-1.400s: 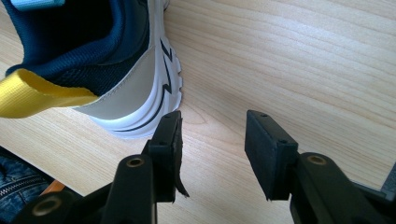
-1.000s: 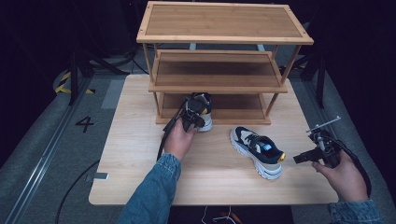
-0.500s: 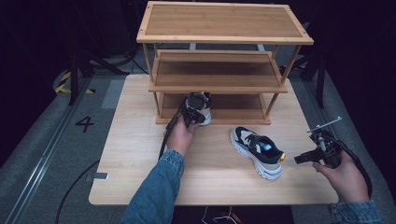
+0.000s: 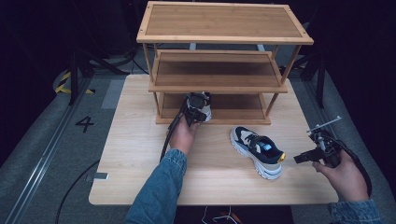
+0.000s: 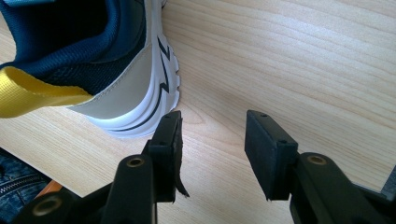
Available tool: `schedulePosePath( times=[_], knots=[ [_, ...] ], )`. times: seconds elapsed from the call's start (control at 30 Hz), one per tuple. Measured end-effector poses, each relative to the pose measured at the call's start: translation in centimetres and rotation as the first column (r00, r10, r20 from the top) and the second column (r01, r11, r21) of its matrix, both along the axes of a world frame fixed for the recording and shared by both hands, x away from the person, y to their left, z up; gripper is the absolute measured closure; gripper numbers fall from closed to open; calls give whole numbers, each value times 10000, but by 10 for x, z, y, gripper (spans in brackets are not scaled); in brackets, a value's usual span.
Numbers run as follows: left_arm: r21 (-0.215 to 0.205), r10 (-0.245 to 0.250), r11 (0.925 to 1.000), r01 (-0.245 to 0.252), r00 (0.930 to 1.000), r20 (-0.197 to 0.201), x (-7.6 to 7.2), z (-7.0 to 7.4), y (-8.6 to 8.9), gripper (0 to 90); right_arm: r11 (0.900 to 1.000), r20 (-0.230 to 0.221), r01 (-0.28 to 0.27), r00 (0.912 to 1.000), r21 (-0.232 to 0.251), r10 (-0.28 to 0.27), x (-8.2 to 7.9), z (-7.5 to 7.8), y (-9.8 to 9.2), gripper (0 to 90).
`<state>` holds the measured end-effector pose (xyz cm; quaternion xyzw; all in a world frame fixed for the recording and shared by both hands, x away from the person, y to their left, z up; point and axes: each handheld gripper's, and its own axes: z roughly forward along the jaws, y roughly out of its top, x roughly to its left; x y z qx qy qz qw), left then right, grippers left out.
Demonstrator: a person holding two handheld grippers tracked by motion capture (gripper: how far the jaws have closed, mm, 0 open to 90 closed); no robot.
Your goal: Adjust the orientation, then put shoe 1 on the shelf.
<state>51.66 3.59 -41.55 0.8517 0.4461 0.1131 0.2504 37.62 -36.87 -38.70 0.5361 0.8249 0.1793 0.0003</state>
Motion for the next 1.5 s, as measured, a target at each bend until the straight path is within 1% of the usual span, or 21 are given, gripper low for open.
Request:
schedulePosePath(
  times=[0.07, 0.1, 0.13, 0.17, 0.2, 0.23, 0.3, 0.33, 0.37, 0.57, 0.63, 0.7, 0.77, 0.9, 0.97, 1.13, 1.27, 1.37, 1.4, 1.47, 1.5],
  knots=[
    [130, -166, 9998, 168, 9997, -167, 0, 1, 1, 715, 10000, 16, -29, 10000, -4, 29, 0, 1, 0, 569],
    [0, 145, 9999, -145, 9991, -407, -3, 2, 0, 698, 10000, 22, -31, 10000, -2, 31, 0, 1, 1, 569],
    [75, 343, 9994, -339, 9982, -501, -5, 3, 0, 674, 10000, 41, -19, 10000, -14, 19, 0, 1, 1, 569],
    [255, -75, 9996, 88, 9987, -502, -3, 5, 3, 651, 10000, 47, -11, 10000, -20, 11, 0, 2, 1, 569],
    [-199, 628, 9977, -651, 9930, -998, -9, 6, 0, 631, 10000, 41, 3, 10000, -20, -3, 0, 2, 1, 568],
    [-24, 366, 9993, -372, 9927, -1149, -11, 9, 2, 619, 10000, 42, 3, 10000, -23, -3, 0, 2, 1, 568],
    [91, -128, 9999, 140, 9923, -1233, -14, 14, 6, 600, 10000, 45, 9, 10000, -28, -9, 0, 2, 1, 568],
    [215, 0, 9998, 26, 9931, -1170, -18, 17, 6, 589, 10000, 51, 4, 10000, -17, -4, -1, 2, 1, 567],
    [120, 27, 9999, -12, 9926, -1216, -22, 20, 6, 582, 10000, 69, -13, 10000, -17, 14, -1, 2, 1, 567],
    [187, -555, 9981, 587, 9886, -1399, -46, 41, 19, 518, 9999, 93, -91, 9999, -43, 91, 1, 4, 5, 562],
    [180, -613, 9978, 643, 9890, -1343, -55, 46, 23, 505, 9999, 126, -139, 9998, -64, 140, 1, 4, 7, 559],
    [361, -845, 9953, 895, 9887, -1235, -65, 51, 29, 481, 9998, 168, -175, 9997, -51, 176, 2, 5, 7, 558],
    [478, -938, 9938, 1008, 9870, -1305, -73, 55, 36, 463, 9998, 204, -170, 9996, -52, 171, 2, 6, 7, 556],
    [214, -844, 9958, 885, 9857, -1461, -86, 62, 53, 445, 9999, 277, -161, 9995, -22, 162, 2, 11, 8, 551],
    [276, -826, 9957, 880, 9840, -1576, -91, 63, 62, 432, 9997, 338, -228, 9992, 16, 227, 2, 14, 9, 537],
    [600, -572, 9956, 721, 9737, -2204, -99, 57, 82, 426, 9990, 487, -436, 9979, 71, 432, -1, 24, 16, 525],
    [673, -245, 9968, 427, 9676, -2513, -102, 55, 94, 400, 9985, 545, -542, 9971, 57, 538, -3, 30, 19, 521],
    [542, -16, 9983, 191, 9522, -3054, -105, 51, 106, 386, 9979, 577, -650, 9962, 78, 645, -4, 36, 22, 511],
    [542, -16, 9983, 191, 9522, -3054, -105, 51, 106, 389, 9979, 577, -650, 9962, 78, 645, -4, 36, 22, 511],
    [738, 323, 9972, -79, 9414, -3358, -104, 47, 111, 392, 9970, 578, -767, 9954, 43, 763, -6, 39, 25, 510],
    [829, 478, 9964, -194, 9334, -3557, -102, 45, 113, 401, 9968, 586, -802, 9951, 59, 797, -7, 41, 26, 508]
  ],
)
